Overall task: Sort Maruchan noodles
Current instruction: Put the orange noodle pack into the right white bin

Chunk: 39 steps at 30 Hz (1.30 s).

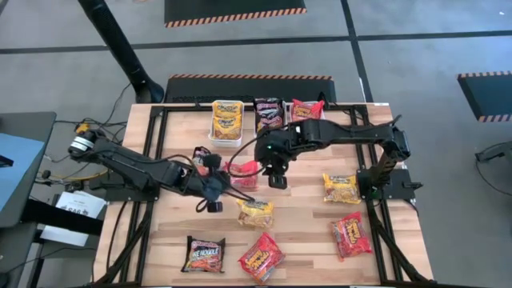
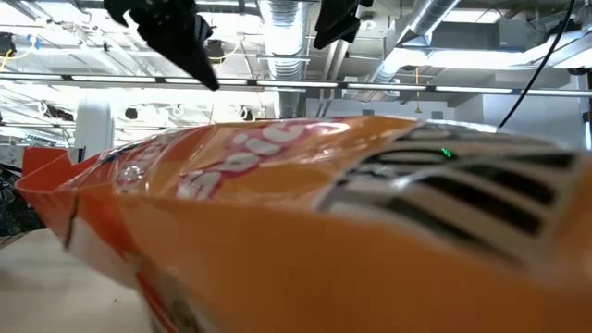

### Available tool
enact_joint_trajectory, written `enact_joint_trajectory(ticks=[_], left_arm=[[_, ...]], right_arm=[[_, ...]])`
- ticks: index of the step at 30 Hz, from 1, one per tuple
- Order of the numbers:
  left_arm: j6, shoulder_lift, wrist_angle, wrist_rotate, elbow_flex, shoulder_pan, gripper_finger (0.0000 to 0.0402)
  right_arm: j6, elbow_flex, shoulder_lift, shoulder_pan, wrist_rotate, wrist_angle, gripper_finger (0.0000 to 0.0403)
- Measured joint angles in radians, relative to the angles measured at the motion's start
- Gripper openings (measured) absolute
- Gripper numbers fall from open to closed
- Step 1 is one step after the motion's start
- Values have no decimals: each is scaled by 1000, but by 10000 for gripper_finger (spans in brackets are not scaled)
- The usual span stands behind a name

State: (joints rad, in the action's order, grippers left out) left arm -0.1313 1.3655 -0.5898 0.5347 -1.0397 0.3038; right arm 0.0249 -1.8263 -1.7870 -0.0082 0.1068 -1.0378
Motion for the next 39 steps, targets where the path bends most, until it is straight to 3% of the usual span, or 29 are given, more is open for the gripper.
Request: enact_joint_trajectory(ticks=[7,14,19,21,24,26,28,30,32,39], left_arm=[[-149,-148,-144,68,0,4,0],[-165,-322,-145,67,0,25,0],[-178,-408,-142,66,0,45,0],[-178,-428,-135,66,0,51,0],[-179,-441,-122,65,0,57,0],[-179,-441,-125,61,0,57,0],[-180,-438,-122,46,0,57,0],[-178,-433,-134,38,0,57,0],[-181,-424,-139,31,-1,58,0],[-181,-406,-176,38,1,60,0]], right_arm=[[-60,0,0,8,-59,67,191],[-141,0,-1,6,-78,172,243],[-189,5,-47,-9,-83,240,253],[-215,-5,-91,-14,-84,330,253],[-244,4,-137,-23,-119,307,253],[-243,0,-181,-26,-145,387,253],[-232,5,-201,-36,-157,332,253],[-209,-2,-234,-43,-155,414,253],[-190,4,-256,-50,-159,331,253],[-128,-1,-346,-60,-133,369,253]])
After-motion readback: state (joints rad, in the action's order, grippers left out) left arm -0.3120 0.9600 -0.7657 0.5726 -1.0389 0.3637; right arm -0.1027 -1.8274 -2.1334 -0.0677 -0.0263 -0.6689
